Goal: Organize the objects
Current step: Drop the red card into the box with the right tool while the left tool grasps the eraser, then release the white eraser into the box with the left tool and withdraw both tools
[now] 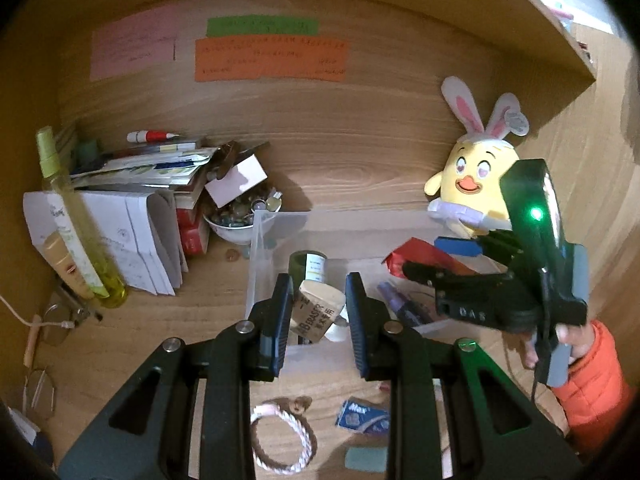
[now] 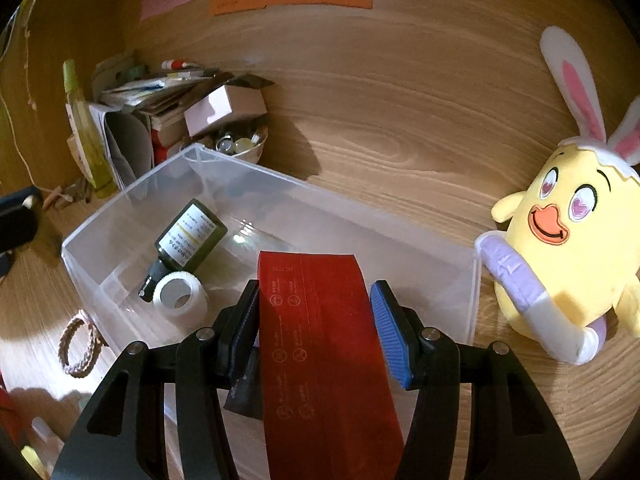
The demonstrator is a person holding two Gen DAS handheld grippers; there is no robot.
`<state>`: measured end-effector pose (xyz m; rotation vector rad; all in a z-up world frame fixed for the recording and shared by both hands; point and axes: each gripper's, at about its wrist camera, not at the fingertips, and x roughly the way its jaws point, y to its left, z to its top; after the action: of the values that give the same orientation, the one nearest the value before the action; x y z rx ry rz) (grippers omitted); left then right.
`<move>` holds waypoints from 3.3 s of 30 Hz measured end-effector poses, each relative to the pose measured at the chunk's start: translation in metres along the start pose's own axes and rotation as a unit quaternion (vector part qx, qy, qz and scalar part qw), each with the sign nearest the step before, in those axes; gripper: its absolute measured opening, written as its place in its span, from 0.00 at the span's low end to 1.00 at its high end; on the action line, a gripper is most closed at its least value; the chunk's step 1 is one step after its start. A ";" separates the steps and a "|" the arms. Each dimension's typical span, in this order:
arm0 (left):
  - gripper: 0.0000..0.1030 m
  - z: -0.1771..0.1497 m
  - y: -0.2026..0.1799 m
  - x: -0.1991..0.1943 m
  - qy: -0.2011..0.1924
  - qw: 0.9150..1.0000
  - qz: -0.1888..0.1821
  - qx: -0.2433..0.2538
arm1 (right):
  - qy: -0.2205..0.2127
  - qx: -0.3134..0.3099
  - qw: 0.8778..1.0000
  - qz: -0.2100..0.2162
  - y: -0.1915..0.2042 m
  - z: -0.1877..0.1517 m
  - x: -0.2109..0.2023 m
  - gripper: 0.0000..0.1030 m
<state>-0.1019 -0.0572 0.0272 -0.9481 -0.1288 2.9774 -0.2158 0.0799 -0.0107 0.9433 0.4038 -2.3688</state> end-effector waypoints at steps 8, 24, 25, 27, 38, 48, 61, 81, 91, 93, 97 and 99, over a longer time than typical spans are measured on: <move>0.26 0.004 -0.005 0.032 0.027 1.000 0.001 0.006 | 0.011 0.006 1.000 0.012 -0.003 -0.002 0.002 0.50; 0.26 -0.004 -0.021 0.062 0.067 0.997 -0.005 0.033 | -0.006 0.005 1.000 0.011 -0.009 0.001 -0.024 0.59; 0.26 -0.004 -0.021 0.063 0.069 0.997 -0.006 0.034 | -0.009 0.003 1.000 0.010 -0.009 0.001 -0.027 0.61; 0.26 -0.005 -0.022 0.065 0.073 0.997 -0.007 0.035 | -0.016 -0.006 1.000 0.006 -0.007 -0.001 -0.035 0.61; 0.26 -0.006 -0.027 0.058 0.068 0.997 -0.014 0.041 | -0.029 -0.004 1.000 0.009 -0.005 -0.022 -0.062 0.62; 0.62 -0.005 -0.032 0.022 0.027 0.999 -0.015 0.045 | -0.042 0.017 0.999 0.011 -0.005 -0.036 -0.080 0.72; 0.92 -0.019 -0.017 -0.023 0.005 1.000 0.004 0.019 | -0.058 0.012 0.998 0.003 0.006 -0.058 -0.107 0.72; 0.93 -0.085 0.028 0.002 0.097 0.993 0.054 -0.030 | 0.022 0.059 0.998 0.027 0.019 -0.114 -0.087 0.72; 0.66 -0.089 0.041 0.026 0.118 0.990 0.067 -0.028 | 0.059 0.078 0.995 0.038 0.023 -0.133 -0.078 0.72; 0.59 -0.090 0.042 0.030 0.124 0.990 0.063 -0.030 | 0.061 0.075 0.995 0.038 0.026 -0.135 -0.078 0.72; 0.49 -0.092 0.044 0.038 0.138 0.988 0.054 -0.033 | 0.064 0.070 0.995 0.037 0.030 -0.139 -0.077 0.71; 0.45 -0.092 0.043 0.041 0.143 0.988 0.051 -0.032 | 0.066 0.069 0.995 0.040 0.032 -0.139 -0.077 0.69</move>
<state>-0.0811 -0.0918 -0.0748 -1.4168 -0.1776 2.9004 -0.0764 0.1478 -0.0573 1.1626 0.2496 -2.2932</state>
